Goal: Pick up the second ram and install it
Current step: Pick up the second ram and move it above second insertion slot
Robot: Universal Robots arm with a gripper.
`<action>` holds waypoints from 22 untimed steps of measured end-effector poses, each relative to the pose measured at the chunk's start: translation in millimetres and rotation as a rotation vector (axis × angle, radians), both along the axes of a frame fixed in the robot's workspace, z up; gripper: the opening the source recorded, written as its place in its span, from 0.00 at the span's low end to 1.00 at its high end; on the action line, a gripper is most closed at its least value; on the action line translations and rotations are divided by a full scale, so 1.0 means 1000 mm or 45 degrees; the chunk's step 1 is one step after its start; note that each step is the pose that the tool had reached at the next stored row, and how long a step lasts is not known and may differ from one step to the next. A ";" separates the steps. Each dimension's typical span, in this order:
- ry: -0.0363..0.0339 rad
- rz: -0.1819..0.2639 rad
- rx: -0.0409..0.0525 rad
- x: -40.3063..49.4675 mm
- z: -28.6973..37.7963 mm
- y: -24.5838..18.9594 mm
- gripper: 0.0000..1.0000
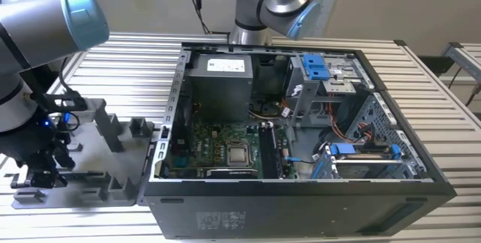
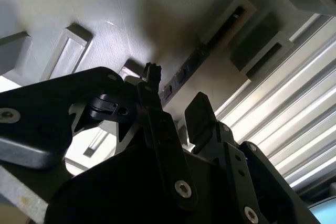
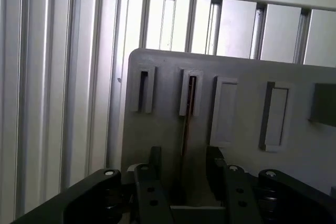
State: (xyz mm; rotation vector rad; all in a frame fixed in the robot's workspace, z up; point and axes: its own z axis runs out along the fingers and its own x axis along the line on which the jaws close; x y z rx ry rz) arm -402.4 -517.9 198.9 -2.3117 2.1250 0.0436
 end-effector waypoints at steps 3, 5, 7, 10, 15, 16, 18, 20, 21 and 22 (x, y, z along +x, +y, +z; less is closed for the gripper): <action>0.0002 -0.001 0.000 -0.0001 -0.0020 0.0000 0.48; 0.0003 -0.005 0.000 -0.0002 -0.0022 0.0000 0.48; 0.0000 -0.007 0.000 -0.0002 -0.0023 0.0000 0.48; -0.0001 -0.008 0.000 -0.0005 -0.0024 0.0000 0.48; 0.0000 -0.008 0.000 -0.0014 -0.0023 0.0000 0.48; 0.0000 -0.008 0.000 -0.0017 -0.0023 0.0000 0.48; 0.0000 -0.008 0.000 -0.0017 -0.0023 0.0000 0.48; 0.0000 -0.008 0.000 -0.0017 -0.0023 0.0000 0.48; 0.0001 -0.008 0.000 -0.0018 -0.0023 0.0000 0.48; 0.0000 -0.008 0.000 -0.0019 -0.0023 0.0000 0.48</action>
